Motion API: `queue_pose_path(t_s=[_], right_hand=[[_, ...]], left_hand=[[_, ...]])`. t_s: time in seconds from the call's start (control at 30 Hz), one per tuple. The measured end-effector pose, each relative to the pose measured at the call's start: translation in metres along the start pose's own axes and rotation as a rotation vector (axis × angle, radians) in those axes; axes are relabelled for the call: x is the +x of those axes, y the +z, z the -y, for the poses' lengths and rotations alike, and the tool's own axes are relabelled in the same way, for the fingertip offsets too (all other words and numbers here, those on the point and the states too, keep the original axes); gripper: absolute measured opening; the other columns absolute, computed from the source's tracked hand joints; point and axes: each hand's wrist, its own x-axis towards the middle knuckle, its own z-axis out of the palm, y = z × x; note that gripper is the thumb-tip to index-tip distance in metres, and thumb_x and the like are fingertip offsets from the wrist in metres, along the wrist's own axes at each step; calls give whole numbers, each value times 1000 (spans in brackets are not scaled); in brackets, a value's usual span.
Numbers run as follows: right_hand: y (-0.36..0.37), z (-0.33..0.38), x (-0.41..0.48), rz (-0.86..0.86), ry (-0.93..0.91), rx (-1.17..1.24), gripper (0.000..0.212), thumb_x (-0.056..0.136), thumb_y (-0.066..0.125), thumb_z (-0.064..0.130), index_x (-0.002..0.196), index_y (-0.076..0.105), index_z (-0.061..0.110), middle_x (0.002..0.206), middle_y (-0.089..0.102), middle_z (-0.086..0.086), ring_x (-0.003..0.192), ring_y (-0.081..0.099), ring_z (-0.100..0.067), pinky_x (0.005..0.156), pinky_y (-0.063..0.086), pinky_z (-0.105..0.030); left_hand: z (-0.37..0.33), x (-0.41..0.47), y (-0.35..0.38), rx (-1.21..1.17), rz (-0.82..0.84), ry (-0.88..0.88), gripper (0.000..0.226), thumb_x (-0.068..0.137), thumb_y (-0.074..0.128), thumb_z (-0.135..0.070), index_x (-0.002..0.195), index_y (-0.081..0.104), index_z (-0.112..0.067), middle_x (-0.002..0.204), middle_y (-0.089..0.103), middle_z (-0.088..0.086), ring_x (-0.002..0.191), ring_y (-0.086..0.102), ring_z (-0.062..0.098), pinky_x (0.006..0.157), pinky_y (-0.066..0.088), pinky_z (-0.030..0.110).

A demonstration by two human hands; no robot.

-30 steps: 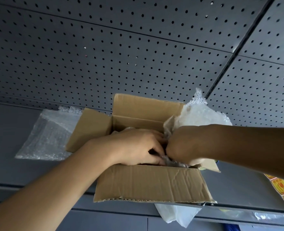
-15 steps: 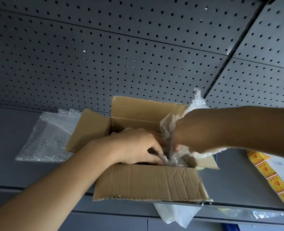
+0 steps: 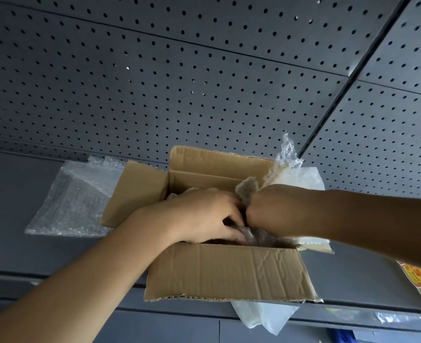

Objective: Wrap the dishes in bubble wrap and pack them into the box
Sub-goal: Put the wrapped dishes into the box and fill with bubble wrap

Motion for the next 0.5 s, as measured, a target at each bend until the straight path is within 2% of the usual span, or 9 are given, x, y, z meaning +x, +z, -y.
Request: queue_pose_path(t_s=[0.1,0.17,0.23,0.3,0.37,0.4,0.47,0.5], right_hand=[[4,3,0,0,31,10,18,92,53,7,97,70,7,79,62,-9,68,48,-25,54,32,-32],[7,3,-2,-2,34,1,17,91,53,9,95,70,9,80,62,-8,70,55,-25,57,42,-33],[10,3,-12,-64,-5,22,17,91,53,16,94,69,18,85,65,0,81,64,-23,68,54,-37],[7,-4,-35,-228,-5,132,15,92,56,31,103,67,32,100,65,11,101,60,-14,85,53,-35],[5,-18,-66,-466,145,184,40,86,65,52,125,59,45,127,58,16,120,51,-10,100,46,-35],[4,-25,-81,-510,282,184,59,81,68,62,135,49,50,141,48,14,127,45,-10,102,44,-37],[9,-33,-97,-387,524,377,88,74,68,72,147,21,59,150,27,18,124,42,-3,98,44,-30],[14,-33,-96,-344,557,544,93,74,70,70,148,14,61,147,27,21,112,44,4,91,42,-23]], left_hand=[[1,2,0,10,3,30,31,89,64,-59,110,76,-39,131,59,-23,124,55,10,103,46,43],[3,2,0,-4,-1,31,29,89,66,-58,108,76,-39,133,58,-24,125,54,11,103,46,43],[4,1,-1,-8,-1,39,27,89,66,-57,106,76,-39,135,58,-24,126,54,11,104,45,43],[4,1,-1,-5,7,34,28,90,65,-58,108,76,-40,137,58,-25,127,54,10,104,46,42],[2,1,-2,13,16,17,31,90,65,-58,111,76,-38,142,55,-25,131,52,11,107,44,41],[1,1,-2,28,16,19,31,91,65,-58,111,76,-37,145,53,-24,133,50,11,109,43,41],[0,1,-2,49,16,28,31,91,64,-58,111,76,-36,147,51,-24,135,48,11,110,41,42],[-1,0,-2,54,21,26,31,92,64,-57,111,76,-36,147,50,-24,136,47,10,111,40,42]])
